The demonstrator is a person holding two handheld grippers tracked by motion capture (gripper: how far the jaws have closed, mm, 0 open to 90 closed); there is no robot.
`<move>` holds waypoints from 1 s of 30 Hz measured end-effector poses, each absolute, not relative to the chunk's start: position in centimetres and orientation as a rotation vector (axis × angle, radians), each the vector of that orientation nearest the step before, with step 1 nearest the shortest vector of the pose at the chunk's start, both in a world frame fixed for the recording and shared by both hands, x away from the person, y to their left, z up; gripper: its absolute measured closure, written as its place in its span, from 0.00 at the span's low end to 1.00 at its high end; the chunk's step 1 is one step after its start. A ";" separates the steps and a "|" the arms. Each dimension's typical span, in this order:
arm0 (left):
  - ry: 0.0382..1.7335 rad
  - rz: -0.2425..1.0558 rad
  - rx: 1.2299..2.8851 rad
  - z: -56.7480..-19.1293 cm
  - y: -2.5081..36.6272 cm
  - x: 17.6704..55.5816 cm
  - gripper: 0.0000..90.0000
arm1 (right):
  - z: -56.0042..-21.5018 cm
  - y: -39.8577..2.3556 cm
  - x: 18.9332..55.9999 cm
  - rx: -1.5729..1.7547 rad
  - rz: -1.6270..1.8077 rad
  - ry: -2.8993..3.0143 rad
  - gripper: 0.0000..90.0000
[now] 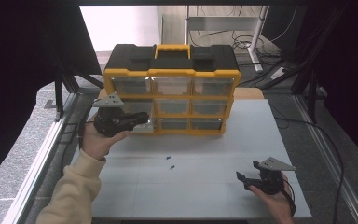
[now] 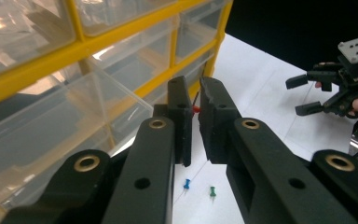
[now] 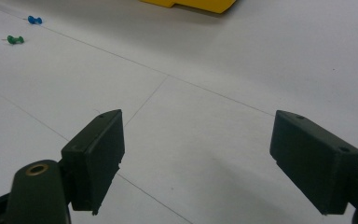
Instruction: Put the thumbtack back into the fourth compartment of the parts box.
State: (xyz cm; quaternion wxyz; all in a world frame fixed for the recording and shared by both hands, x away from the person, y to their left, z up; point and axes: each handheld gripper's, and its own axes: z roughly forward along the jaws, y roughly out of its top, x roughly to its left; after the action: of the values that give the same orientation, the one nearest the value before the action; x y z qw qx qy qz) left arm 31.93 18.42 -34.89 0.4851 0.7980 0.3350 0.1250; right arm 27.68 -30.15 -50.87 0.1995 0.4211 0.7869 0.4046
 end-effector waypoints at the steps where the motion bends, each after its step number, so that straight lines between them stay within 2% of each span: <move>1: 0.823 0.314 1.936 -34.7 18.6 32.2 0.92 | -50.9 -30.1 27.7 1.178 1.129 2.198 0.20; 30: 0.981 0.395 1.903 -35.2 21.6 35.4 0.92 | -50.9 -30.2 27.7 1.177 1.123 2.201 0.20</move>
State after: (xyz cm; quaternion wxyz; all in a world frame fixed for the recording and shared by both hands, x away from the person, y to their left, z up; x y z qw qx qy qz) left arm 35.41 21.62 -35.17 0.4637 0.7744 0.3992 0.1609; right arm 27.70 -30.16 -50.92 0.2009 0.4213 0.7878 0.4018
